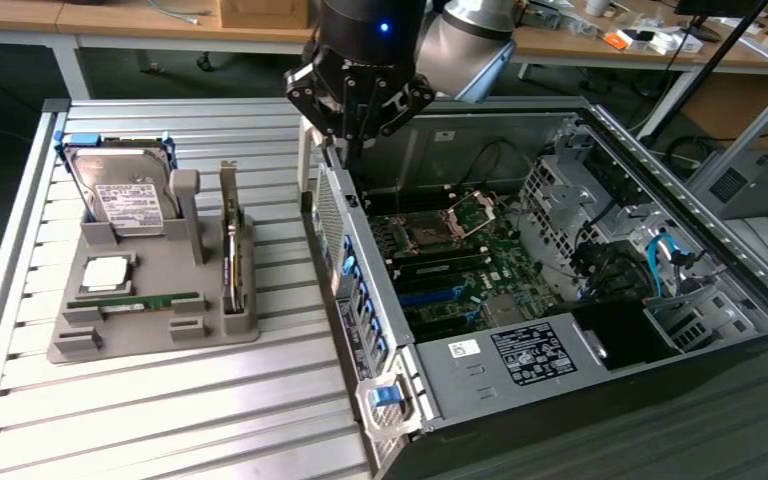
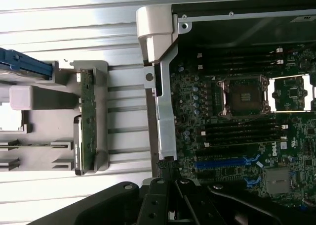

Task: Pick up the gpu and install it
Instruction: 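Reach for the gpu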

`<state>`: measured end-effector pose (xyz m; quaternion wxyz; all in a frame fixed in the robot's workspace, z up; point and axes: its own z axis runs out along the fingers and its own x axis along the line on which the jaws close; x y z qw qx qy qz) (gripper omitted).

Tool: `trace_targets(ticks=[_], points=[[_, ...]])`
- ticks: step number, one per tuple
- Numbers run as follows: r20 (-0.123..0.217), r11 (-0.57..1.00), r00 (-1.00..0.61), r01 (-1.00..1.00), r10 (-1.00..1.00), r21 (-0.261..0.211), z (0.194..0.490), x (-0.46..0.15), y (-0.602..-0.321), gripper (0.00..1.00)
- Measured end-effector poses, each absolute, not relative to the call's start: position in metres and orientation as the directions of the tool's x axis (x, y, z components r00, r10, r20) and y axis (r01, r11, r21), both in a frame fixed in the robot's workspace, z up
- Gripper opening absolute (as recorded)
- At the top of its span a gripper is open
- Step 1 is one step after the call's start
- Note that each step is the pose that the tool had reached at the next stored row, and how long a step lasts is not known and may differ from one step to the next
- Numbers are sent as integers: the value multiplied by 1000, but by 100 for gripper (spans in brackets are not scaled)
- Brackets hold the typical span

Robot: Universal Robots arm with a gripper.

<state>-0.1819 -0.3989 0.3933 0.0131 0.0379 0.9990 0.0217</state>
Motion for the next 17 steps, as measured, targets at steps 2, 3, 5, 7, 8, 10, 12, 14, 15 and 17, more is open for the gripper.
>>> trace_targets(ticks=[2,3,5,7,8,10,12,14,15,17], points=[[-24,996,-997,75,76,44,393,-183,-399,11],[-24,996,-997,75,76,44,393,-184,-399,11],[-24,996,-997,75,76,44,393,-185,-399,11],[-24,996,-997,75,76,44,393,-186,-399,11],[-24,996,-997,75,76,44,393,-187,-399,11],[-24,996,-997,75,76,44,393,-188,-399,11],[-25,996,-997,75,76,44,393,-189,-399,11],[-25,996,-997,75,76,44,393,-190,-399,11],[-25,996,-997,75,76,44,393,-190,-399,11],[-24,996,-997,75,76,44,393,-192,-399,11]])
